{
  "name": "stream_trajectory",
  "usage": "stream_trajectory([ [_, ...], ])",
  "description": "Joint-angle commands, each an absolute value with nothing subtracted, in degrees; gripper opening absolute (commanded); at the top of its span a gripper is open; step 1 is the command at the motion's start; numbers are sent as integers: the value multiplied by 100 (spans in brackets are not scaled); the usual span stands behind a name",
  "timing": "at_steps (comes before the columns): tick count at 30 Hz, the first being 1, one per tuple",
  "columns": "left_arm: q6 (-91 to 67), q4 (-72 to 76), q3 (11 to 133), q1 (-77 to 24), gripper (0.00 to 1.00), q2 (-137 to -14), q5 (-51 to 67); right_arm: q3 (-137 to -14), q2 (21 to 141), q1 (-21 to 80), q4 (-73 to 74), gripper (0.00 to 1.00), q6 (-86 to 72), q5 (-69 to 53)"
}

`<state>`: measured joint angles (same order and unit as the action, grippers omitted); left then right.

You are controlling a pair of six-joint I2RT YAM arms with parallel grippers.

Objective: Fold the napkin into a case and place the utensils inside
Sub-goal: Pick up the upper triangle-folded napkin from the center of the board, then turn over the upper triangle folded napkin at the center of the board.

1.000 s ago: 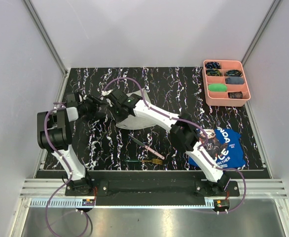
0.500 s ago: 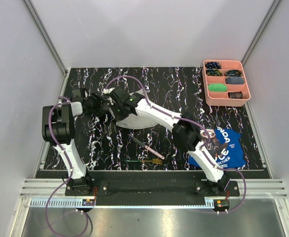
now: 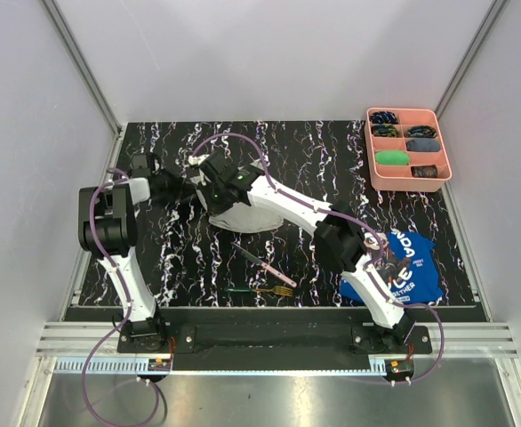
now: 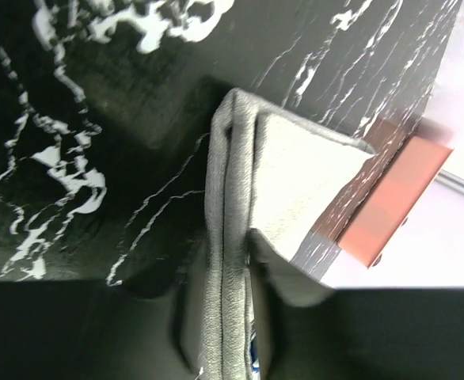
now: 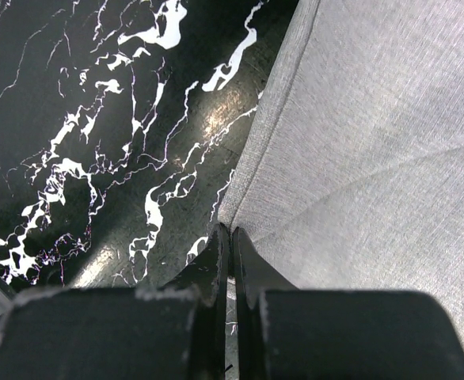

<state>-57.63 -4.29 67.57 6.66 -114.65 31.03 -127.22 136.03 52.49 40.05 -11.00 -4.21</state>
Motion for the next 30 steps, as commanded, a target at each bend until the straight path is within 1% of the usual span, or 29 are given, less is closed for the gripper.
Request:
stream_trajectory([
  [1, -5669, -395, 7276, 668, 13, -11470, 3067, -12647, 13148, 5229, 3692, 0, -1178, -615],
  [3, -5590, -579, 7365, 685, 6, -11391, 3050, -12665, 13157, 5229, 3700, 0, -1195, -729],
  [4, -5529, -624, 7365, 720, 0, -11243, 3015, -12682, 13140, 5238, 3700, 0, -1204, -782],
  [8, -5432, -817, 7111, 957, 0, -10715, 3023, -12744, 13096, 5378, 3718, 0, -1230, -993],
  [12, -5274, -922, 6602, 1326, 0, -9812, 3015, -12963, 13122, 5668, 3814, 0, -1292, -1107],
  [17, -5089, -1387, 6065, 1977, 0, -8870, 3059, -13069, 13122, 6160, 3814, 0, -1538, -1318],
  [21, -4844, -1801, 5687, 2608, 0, -7861, 3015, -13227, 13122, 6556, 3815, 0, -1731, -1599],
  [26, -4413, -2548, 5712, 3391, 0, -6797, 2971, -13403, 13026, 6864, 3788, 0, -2039, -2170],
  [30, -4193, -2900, 6326, 3735, 0, -6434, 2822, -13377, 12806, 6943, 3482, 0, -2363, -2749],
])
